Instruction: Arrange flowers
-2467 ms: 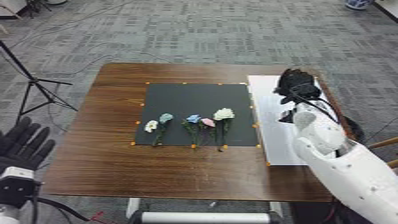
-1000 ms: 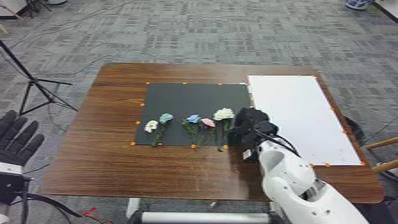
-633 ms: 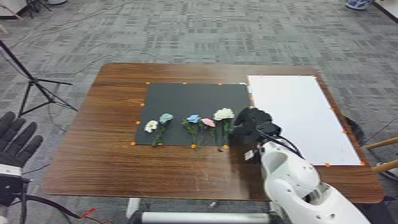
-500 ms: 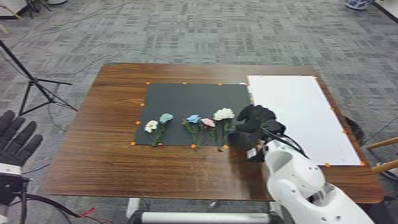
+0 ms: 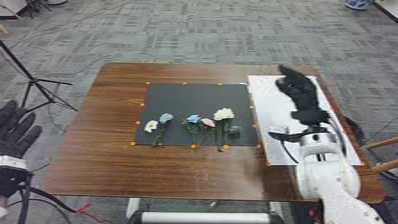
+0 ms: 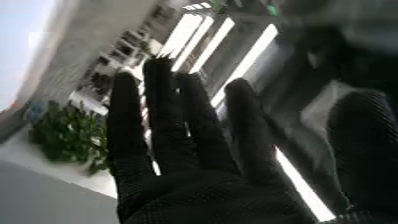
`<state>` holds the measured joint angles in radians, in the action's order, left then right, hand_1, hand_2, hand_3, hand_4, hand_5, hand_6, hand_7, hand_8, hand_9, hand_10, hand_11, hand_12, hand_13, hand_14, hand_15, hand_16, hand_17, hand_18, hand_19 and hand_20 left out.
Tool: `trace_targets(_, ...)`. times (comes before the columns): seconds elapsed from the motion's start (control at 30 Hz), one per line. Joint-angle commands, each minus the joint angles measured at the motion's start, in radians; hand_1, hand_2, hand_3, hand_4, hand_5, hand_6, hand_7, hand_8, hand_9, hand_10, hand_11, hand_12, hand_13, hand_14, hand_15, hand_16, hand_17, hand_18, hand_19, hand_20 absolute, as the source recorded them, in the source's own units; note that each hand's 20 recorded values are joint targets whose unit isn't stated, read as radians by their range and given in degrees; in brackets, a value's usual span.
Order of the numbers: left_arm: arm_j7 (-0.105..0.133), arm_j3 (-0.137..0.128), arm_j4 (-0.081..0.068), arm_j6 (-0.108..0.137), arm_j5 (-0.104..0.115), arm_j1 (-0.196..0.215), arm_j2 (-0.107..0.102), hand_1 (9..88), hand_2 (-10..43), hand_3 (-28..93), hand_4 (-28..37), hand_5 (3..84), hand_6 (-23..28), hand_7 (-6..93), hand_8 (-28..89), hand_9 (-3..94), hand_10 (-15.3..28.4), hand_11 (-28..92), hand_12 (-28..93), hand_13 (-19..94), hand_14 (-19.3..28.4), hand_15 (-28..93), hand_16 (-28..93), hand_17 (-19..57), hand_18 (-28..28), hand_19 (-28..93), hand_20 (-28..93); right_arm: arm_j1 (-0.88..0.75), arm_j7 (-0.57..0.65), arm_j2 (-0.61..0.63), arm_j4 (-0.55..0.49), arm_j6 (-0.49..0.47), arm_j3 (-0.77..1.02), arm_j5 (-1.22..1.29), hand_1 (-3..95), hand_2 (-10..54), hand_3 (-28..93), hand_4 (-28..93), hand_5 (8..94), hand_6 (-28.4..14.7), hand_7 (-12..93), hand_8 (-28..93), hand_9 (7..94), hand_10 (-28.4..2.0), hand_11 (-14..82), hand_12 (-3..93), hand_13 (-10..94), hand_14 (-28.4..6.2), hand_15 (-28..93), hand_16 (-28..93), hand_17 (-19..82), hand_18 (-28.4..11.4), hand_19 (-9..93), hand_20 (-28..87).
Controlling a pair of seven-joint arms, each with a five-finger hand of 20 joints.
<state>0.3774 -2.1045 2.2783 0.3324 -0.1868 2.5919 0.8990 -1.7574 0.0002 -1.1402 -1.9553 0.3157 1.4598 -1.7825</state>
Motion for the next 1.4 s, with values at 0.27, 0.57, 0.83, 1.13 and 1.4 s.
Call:
trace_targets(0.27,-0.045,0.001,-0.031,-0.089,-0.074,-0.054,0.022,18.6,19.2,64,-28.3,31.8,5.9,3.5,-7,27.5,10.0,6,9,15,7.3,6,-3,-3.7,8.8,12,11,-0.08,-0.129,-0.125,0.032,-0.479,0.118,0.94,4.8,10.2,74,-28,33.6,-2.5,5,-9,35.4,-13.5,2.8,9.7,19,-12.5,16,4,9,-14.2,22,14)
trace_targets(0.57,-0.037,0.003,-0.037,-0.103,-0.075,-0.052,0.032,18.3,19.0,64,-28.3,30.8,5.4,2.7,-6,26.4,9.6,4,10,15,7.0,4,-2,-3.7,8.4,10,11,-0.12,-0.14,-0.153,-0.003,-0.519,0.154,0.939,5.6,9.0,75,-27,34.4,-3.2,5,-9,35.6,-13.3,3.2,9.3,20,-11.3,16,2,11,-13.4,20,14)
trace_targets(0.83,-0.043,-0.008,-0.065,-0.103,-0.075,-0.12,-0.041,18.5,18.9,63,-28.3,29.9,4.9,2.2,-6,25.0,9.3,2,10,14,7.1,2,-1,-3.9,8.6,10,11,-0.108,-0.178,-0.125,-0.042,-0.536,0.189,0.888,8.9,1.0,75,-26,34.8,-3.5,5,-9,35.0,-14.1,2.9,9.5,20,-11.8,16,1,11,-13.6,19,15)
trace_targets(1.13,-0.005,-0.011,-0.067,-0.088,-0.072,-0.114,-0.055,18.9,18.5,63,-28.3,29.7,4.8,2.0,-6,24.2,9.3,1,11,14,7.0,1,0,-3.9,8.7,10,11,-0.095,-0.171,-0.126,-0.057,-0.562,0.183,0.906,8.7,0.6,74,-26,34.7,-4.2,4,-9,33.5,-15.4,2.2,9.7,19,-11.8,15,1,11,-13.3,19,15)
trace_targets(1.4,0.004,0.048,-0.076,-0.056,-0.044,-0.172,-0.078,18.9,18.2,65,-28.3,30.5,5.4,2.7,-6,25.4,9.6,2,12,16,7.2,3,0,-3.7,8.8,10,11,-0.107,-0.159,-0.138,-0.061,-0.616,0.206,0.887,8.5,1.0,74,-26,34.2,-4.2,4,-8,32.6,-16.4,2.0,9.9,19,-13.2,16,2,10,-13.6,19,15)
